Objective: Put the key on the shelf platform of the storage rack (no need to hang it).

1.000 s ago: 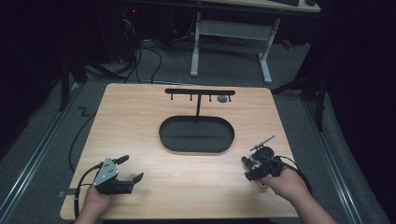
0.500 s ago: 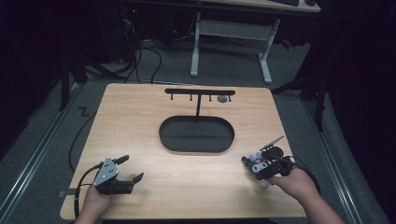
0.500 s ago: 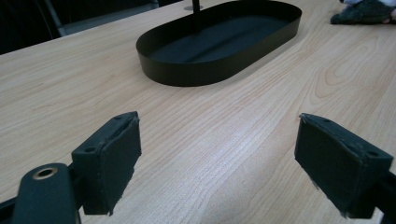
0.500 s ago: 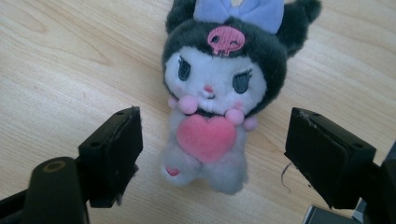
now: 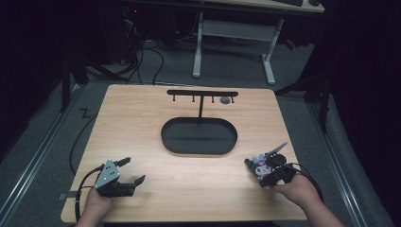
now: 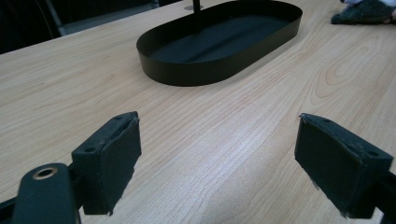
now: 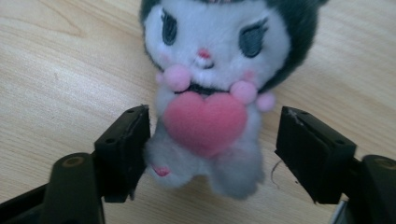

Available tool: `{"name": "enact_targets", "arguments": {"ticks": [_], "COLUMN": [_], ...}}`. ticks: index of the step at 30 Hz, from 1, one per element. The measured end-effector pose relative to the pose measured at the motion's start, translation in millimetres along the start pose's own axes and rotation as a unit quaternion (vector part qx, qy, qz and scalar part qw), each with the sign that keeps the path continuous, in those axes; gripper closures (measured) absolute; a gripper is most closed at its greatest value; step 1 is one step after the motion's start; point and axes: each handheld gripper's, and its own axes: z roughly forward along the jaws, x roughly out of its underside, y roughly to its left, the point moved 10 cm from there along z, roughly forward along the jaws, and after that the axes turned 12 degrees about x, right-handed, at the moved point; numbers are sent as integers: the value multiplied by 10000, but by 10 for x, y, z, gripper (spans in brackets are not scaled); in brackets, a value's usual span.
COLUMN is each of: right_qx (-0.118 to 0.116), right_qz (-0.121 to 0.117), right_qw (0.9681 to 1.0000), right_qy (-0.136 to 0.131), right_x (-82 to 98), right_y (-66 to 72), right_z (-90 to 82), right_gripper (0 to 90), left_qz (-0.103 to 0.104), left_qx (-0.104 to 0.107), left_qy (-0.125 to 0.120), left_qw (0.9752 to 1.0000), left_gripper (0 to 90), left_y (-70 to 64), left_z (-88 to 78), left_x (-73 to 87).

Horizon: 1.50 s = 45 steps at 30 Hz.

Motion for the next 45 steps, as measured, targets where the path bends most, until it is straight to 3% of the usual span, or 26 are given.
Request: {"name": "enact_targets", "arguments": {"ticks": [5,9,14,23,45], "right_qx": [-117,-61,55,-70,-130], "right_qz": [-55,-33,-131,-209,-536], "right_qw": [9999,9999,9999,9994,9970], "right_qy": [93,101,-65,-285,-535], "right_x": [24,-12,-115,-287,-656], "right_y": [56,63,57,115,249], "right_z": [73,54,-99,-354,-652], "right_gripper": [421,461,466,471,471], "left_qz": [-2,-7,-17,-21,-30], "left_qx": [-7,-10,-10,-13,-35], "left_qy": [19,-1,-3,-1,-32], "left_qw": [10000,10000,10000,10000,10000], "left_gripper": [151,151,151,151,150], "left_y": [5,4,3,3,-1], "left_z": [1,-3,-9,-13,-17], "left_x": [5,1,2,6,-1]}}
